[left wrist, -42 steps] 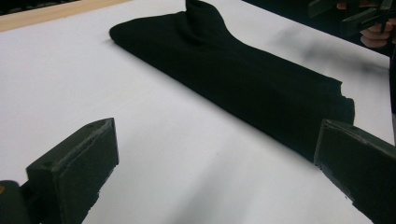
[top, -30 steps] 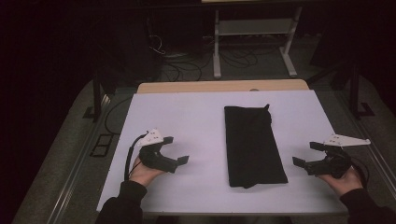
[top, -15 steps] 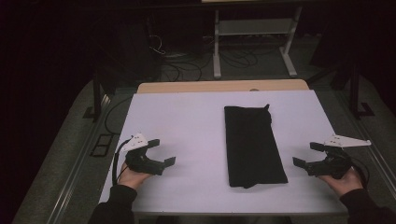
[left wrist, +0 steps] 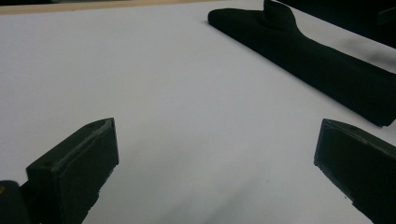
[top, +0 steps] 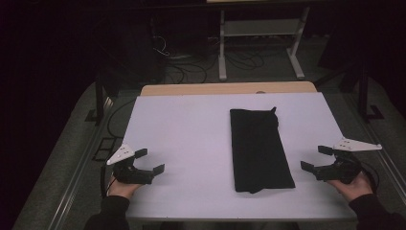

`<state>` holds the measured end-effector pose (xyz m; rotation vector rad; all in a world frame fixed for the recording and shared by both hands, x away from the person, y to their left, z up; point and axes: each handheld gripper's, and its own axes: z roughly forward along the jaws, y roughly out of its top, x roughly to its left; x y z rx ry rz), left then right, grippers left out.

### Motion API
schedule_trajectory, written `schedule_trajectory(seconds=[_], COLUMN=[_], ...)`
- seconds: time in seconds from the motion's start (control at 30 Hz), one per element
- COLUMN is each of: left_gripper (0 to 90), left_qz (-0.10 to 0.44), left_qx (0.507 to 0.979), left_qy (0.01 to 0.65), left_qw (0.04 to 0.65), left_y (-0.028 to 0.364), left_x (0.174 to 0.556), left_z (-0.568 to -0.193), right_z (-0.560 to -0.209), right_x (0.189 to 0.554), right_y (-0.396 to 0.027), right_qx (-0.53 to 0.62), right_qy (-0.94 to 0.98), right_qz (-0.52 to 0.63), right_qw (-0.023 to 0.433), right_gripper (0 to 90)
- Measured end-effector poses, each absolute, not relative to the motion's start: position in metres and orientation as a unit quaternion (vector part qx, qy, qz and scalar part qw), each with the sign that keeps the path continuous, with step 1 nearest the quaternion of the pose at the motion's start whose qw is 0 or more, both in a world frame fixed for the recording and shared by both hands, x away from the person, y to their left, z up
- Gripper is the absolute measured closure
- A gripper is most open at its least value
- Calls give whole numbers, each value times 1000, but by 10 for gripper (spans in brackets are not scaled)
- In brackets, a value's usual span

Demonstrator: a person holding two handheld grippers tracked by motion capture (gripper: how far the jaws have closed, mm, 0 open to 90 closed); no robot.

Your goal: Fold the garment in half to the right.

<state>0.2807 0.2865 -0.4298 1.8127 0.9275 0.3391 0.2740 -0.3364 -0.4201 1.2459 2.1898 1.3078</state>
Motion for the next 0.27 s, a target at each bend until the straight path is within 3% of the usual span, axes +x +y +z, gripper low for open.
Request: schedule_trajectory(seconds=[0.27], left_gripper=[0], left_qz=[155], left_qx=[741], left_qy=[413], left_qw=[506], left_y=[300], left_x=[277], left_z=[-430], right_z=[-421], right_x=[274], right_y=[-336], right_qx=[434], right_qy=[763], right_qz=[455], right_qw=[149], right_gripper=[0])
